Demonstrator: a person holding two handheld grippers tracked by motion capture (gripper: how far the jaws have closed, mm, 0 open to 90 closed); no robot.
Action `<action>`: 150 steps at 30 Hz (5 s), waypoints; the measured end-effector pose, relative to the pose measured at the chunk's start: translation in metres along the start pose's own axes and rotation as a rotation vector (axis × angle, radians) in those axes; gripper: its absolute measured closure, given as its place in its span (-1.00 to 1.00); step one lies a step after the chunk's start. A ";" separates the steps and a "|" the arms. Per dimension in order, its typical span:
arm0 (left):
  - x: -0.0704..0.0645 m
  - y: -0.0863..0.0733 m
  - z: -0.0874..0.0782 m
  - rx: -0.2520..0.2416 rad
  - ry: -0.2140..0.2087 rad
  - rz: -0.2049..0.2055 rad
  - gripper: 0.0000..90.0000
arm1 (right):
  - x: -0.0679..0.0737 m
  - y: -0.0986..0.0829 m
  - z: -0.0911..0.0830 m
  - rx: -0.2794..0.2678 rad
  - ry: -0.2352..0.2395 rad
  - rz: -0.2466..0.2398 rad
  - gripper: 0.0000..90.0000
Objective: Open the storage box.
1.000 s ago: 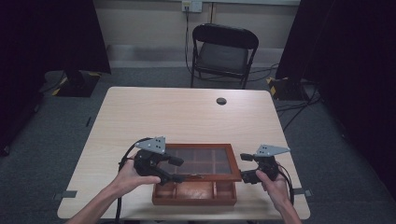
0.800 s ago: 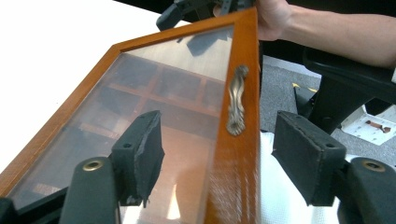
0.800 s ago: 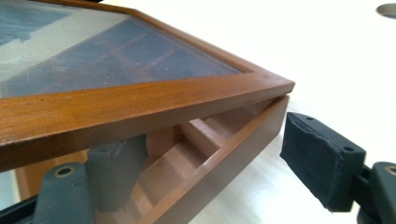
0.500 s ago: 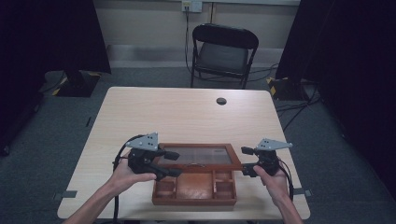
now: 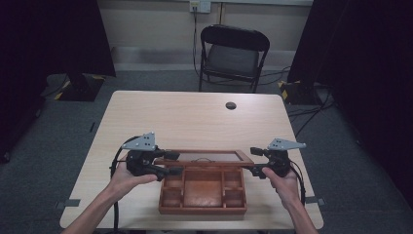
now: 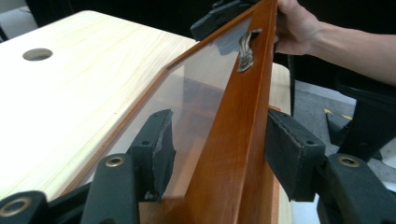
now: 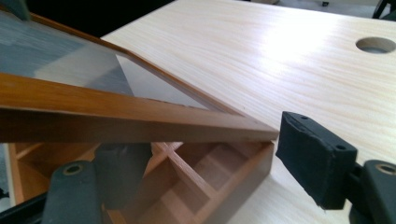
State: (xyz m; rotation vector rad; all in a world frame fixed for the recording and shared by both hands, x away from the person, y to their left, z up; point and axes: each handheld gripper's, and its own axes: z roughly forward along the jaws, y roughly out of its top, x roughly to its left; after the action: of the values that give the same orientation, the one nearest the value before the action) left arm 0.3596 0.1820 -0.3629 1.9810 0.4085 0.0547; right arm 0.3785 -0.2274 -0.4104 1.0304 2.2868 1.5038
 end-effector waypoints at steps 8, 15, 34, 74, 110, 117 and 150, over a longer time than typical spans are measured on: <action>0.008 -0.004 -0.006 -0.035 0.043 -0.028 0.04 | 0.001 0.006 0.001 -0.009 0.017 0.001 -0.42; 0.014 -0.008 -0.013 -0.055 0.085 -0.043 -0.02 | -0.002 0.008 0.002 -0.018 0.025 0.016 -0.40; 0.029 -0.011 -0.023 -0.096 0.156 -0.072 0.20 | 0.002 0.023 0.004 -0.056 0.058 0.015 -0.26; 0.065 -0.010 -0.011 -0.144 0.164 -0.140 0.22 | -0.003 0.040 0.018 -0.111 0.070 0.034 -0.05; 0.085 -0.009 -0.001 -0.145 0.160 -0.152 0.28 | -0.016 0.047 0.035 -0.084 0.053 0.060 0.00; 0.087 -0.011 0.000 -0.159 0.169 -0.157 0.28 | -0.021 0.046 0.041 -0.077 0.067 0.074 -0.04; 0.100 -0.034 0.014 -0.100 0.209 -0.203 0.35 | -0.031 0.027 0.067 -0.020 0.037 0.095 -0.06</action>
State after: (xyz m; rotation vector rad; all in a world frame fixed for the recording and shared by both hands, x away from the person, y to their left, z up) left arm 0.4479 0.2138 -0.4132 1.8319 0.7267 0.1518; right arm 0.4486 -0.1935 -0.4231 1.1302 2.2715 1.5918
